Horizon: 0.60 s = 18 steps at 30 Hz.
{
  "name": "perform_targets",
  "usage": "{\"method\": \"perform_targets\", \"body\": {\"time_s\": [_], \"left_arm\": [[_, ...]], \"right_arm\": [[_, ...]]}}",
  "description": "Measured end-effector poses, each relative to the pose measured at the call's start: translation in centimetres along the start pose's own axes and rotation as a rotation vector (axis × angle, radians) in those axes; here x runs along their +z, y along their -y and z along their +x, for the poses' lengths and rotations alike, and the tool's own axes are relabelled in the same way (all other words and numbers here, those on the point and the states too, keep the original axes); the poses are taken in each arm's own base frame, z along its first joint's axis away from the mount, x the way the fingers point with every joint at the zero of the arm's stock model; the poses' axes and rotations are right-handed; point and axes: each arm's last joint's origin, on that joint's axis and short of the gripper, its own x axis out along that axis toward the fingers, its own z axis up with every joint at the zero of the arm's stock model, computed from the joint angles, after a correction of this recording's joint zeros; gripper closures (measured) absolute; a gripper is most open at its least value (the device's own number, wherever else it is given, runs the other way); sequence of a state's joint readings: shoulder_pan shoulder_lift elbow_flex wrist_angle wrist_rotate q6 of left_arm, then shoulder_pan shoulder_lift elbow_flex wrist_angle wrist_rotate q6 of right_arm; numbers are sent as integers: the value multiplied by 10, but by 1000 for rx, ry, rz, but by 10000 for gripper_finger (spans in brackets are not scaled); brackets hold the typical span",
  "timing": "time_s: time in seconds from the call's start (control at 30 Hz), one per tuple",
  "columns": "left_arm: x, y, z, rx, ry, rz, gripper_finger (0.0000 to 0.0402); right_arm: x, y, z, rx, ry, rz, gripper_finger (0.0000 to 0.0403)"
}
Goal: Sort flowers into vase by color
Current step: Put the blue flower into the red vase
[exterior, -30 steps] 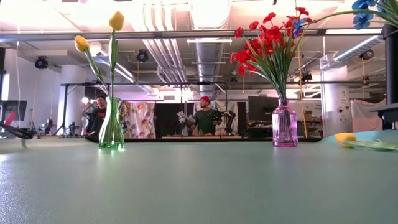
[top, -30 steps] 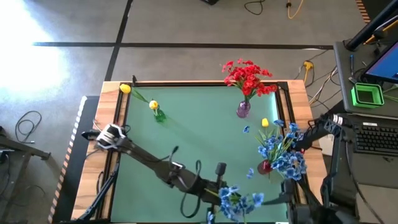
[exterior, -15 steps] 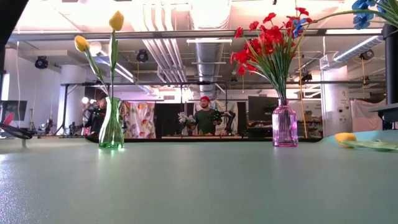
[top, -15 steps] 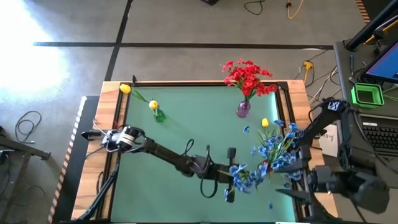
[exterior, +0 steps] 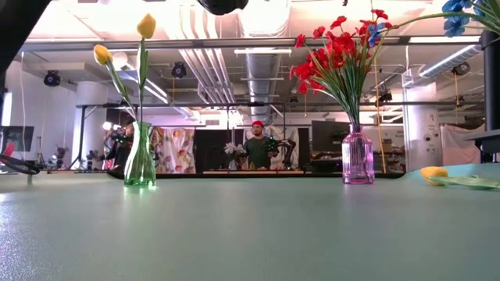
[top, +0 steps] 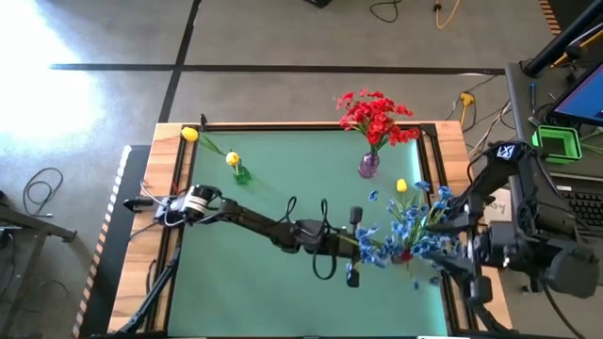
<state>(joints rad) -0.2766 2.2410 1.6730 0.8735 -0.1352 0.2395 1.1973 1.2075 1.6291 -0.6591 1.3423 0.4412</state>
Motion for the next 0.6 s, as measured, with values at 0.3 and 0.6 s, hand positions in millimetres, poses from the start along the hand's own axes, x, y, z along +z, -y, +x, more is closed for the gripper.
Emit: {"method": "perform_targets", "body": {"time_s": [0.3,0.6], "left_arm": [[0,-4,1,-21,11,-25,401],[-32,4,5,-16,27,-69,401]], "right_arm": [[12,20,-5,-40,28,38,177],[20,32,-8,-38,34,71,177]]}}
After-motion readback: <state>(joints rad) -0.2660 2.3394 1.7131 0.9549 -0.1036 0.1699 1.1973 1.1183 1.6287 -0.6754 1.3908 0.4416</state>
